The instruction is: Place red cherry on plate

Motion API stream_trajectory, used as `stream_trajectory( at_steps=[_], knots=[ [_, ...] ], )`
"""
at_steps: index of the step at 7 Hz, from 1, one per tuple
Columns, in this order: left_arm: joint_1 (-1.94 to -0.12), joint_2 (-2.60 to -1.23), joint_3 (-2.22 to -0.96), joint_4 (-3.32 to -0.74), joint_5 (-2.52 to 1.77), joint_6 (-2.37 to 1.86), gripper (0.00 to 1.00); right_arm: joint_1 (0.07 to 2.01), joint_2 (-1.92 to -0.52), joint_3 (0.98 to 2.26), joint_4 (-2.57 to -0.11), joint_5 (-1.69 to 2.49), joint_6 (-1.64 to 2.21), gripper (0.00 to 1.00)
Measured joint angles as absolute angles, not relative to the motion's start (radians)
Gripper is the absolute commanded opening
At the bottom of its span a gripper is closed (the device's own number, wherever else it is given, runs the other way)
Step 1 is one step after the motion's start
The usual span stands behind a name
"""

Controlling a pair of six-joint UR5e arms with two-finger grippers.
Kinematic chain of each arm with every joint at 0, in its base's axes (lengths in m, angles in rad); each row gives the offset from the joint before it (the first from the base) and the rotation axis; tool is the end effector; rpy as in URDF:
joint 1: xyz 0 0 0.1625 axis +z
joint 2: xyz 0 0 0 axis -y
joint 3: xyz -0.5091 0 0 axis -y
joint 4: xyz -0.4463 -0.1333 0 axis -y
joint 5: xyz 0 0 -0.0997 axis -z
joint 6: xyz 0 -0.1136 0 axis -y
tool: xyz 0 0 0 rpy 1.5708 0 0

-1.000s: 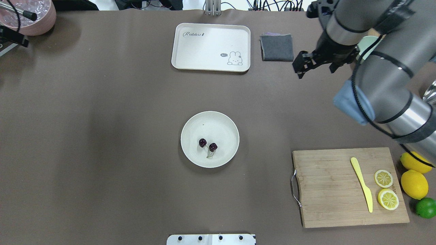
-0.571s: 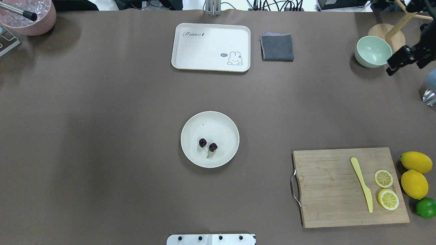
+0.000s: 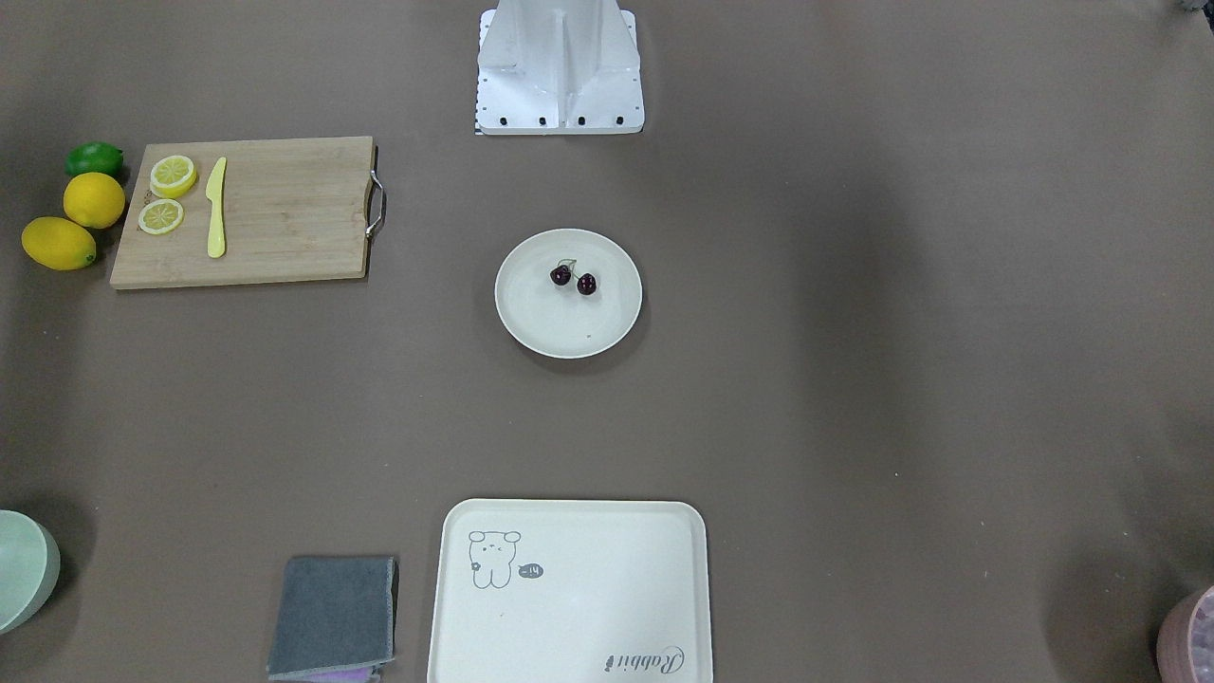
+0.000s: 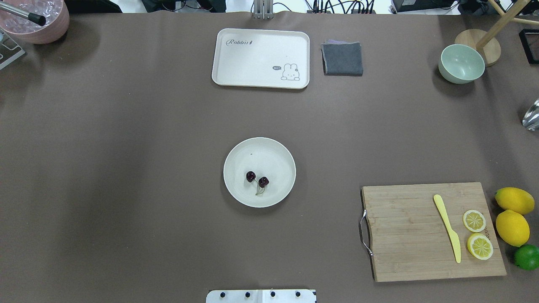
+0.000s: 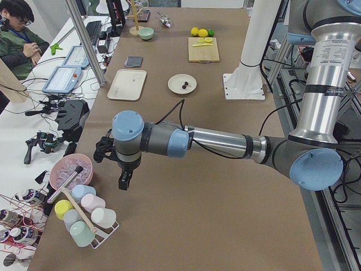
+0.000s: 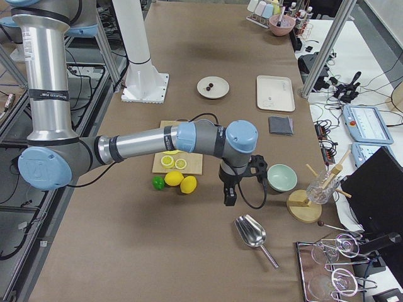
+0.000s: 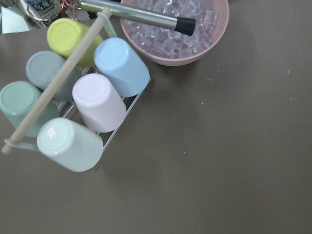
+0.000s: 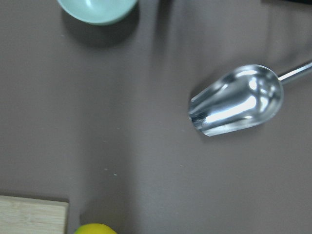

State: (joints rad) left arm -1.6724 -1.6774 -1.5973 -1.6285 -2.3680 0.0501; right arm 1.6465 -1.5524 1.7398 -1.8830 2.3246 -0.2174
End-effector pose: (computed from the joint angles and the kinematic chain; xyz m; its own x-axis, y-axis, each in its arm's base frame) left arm -0.1136 -0.6010 0.6685 0.7130 0.1129 -0.6920 0.0640 0.9724 0.2246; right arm 0.0960 -0.5307 0.6830 0.7198 -0.0766 0.6900 0.0821 0.9963 0.0249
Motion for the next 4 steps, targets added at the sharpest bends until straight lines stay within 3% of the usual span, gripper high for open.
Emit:
stream_trajectory(
  at_steps=[4],
  knots=[
    [-1.678, -1.626, -1.617, -1.665, -2.364, 0.049, 0.98, 1.708, -1.587, 1.703, -1.881, 2.323, -0.238, 1.00]
  ],
)
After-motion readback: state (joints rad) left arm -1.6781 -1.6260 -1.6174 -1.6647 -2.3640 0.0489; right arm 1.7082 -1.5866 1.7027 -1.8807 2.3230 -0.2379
